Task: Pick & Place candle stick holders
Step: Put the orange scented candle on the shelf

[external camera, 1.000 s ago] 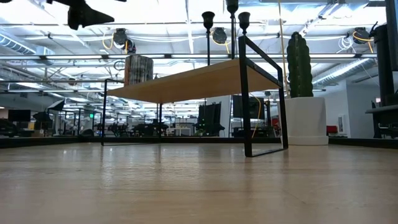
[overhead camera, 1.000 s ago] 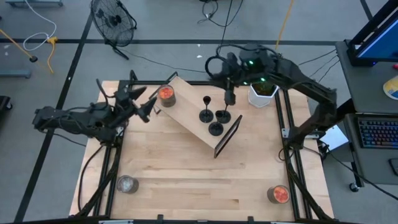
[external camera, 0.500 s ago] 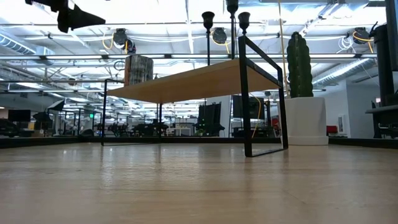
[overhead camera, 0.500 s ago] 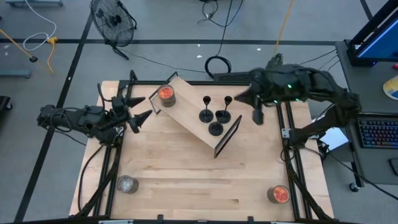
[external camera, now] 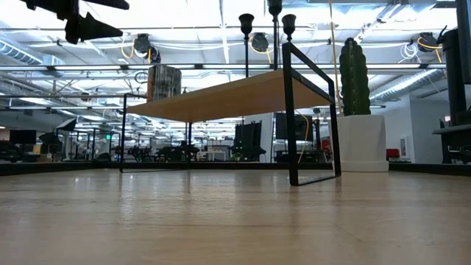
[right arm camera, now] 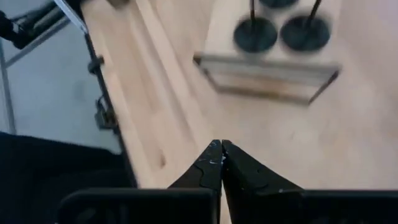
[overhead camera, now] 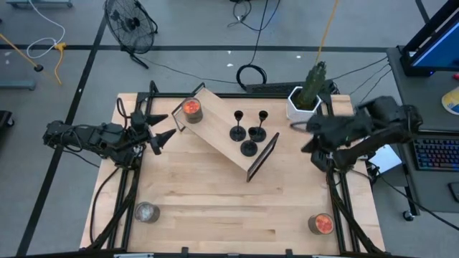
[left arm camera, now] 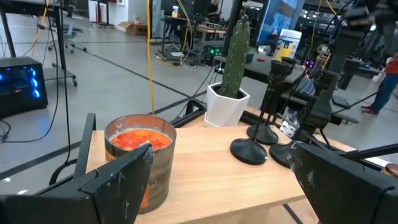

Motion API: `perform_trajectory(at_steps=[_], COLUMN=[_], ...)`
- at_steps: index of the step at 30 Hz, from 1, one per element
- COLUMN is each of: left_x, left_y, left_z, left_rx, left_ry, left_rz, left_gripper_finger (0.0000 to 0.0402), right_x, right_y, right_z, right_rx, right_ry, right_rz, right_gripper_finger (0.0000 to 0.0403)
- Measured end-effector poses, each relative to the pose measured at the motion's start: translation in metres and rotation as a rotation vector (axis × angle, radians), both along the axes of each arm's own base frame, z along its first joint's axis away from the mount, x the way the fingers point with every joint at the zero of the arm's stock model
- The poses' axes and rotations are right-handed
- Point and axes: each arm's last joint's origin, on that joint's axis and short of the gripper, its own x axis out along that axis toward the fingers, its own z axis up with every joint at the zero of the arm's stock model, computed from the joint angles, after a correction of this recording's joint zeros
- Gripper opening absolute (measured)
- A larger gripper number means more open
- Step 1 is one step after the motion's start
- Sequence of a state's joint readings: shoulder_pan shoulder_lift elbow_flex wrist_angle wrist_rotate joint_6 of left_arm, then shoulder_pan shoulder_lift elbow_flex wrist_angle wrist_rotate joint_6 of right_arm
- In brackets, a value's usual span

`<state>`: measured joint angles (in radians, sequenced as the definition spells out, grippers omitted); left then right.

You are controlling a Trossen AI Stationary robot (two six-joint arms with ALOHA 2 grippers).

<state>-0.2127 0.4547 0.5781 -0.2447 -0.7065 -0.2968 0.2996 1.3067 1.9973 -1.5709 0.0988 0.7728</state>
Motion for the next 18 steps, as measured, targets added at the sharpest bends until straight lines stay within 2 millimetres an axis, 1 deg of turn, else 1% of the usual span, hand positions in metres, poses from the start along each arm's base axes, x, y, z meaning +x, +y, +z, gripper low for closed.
perform_trajectory(at_steps=[5,9,14,18], left_x=[0.000,0.000,0.000,0.000], left_y=[0.000,0.000,0.000,0.000], left_z=[0.000,0.000,-0.001,-0.001], left_rx=[0.003,0.004,0.006,0.007], left_ry=[0.002,0.006,0.012,0.016], left_rz=[0.000,-0.001,-0.001,-0.001], left_gripper_finger=[0.0379,0.0379,0.0379,0.0379], right_x=[0.003,0.002,-0.006,-0.015], right_y=[0.026,0.047,0.071,0.086], right_z=[-0.024,-0.053,-0.089,-0.108], right_rx=[0.159,0.247,0.262,0.259], right_ry=[0.149,0.339,0.543,0.618], right_rz=[-0.038,-0.086,-0.138,-0.172], right_gripper_finger=[0.0001,0.0001,0.0002,0.0001])
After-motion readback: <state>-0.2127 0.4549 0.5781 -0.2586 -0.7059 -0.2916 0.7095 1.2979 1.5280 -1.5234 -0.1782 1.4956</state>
